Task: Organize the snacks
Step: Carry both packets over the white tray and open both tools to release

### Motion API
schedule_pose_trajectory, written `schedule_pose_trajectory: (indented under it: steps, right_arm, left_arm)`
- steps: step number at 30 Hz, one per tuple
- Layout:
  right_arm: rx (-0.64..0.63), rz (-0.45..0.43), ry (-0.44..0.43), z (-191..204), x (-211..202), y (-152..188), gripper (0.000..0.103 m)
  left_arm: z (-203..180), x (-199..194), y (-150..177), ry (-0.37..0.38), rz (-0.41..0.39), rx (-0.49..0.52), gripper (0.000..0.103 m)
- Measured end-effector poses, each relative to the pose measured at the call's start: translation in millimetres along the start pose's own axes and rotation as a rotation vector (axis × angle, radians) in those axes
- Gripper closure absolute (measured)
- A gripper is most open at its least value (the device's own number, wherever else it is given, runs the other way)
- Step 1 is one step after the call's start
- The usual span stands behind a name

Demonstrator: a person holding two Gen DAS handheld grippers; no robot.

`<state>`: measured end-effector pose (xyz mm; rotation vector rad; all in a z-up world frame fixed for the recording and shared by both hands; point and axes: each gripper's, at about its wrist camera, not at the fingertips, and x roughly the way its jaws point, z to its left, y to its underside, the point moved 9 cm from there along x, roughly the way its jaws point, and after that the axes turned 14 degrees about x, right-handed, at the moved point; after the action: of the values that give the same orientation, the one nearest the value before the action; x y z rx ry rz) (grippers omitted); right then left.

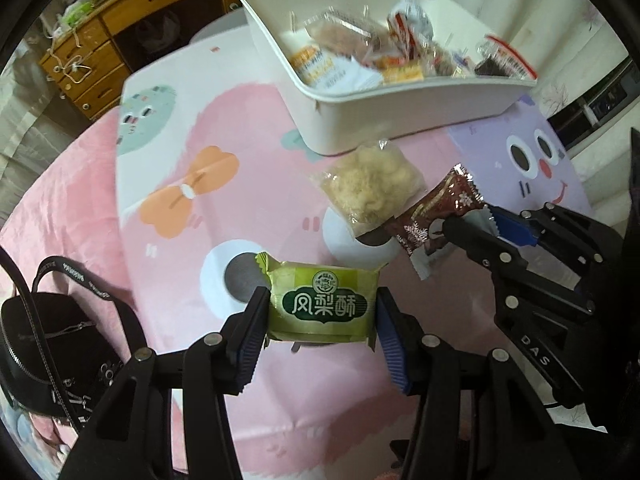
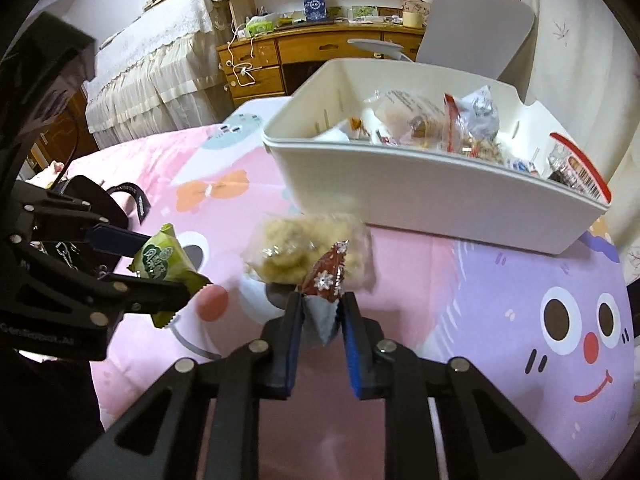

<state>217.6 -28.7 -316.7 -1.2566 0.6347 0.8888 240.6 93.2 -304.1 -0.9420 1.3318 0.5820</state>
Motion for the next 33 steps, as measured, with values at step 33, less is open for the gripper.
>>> schedule_pose_trajectory:
  steps: [33]
  right_arm:
    - [0.148,-0.227,0.015,-71.9,-135.3,-107.0,0.087]
  left_arm:
    - [-5.8,-150.0,-73.4,-0.071,-0.3,-0.142,0.052]
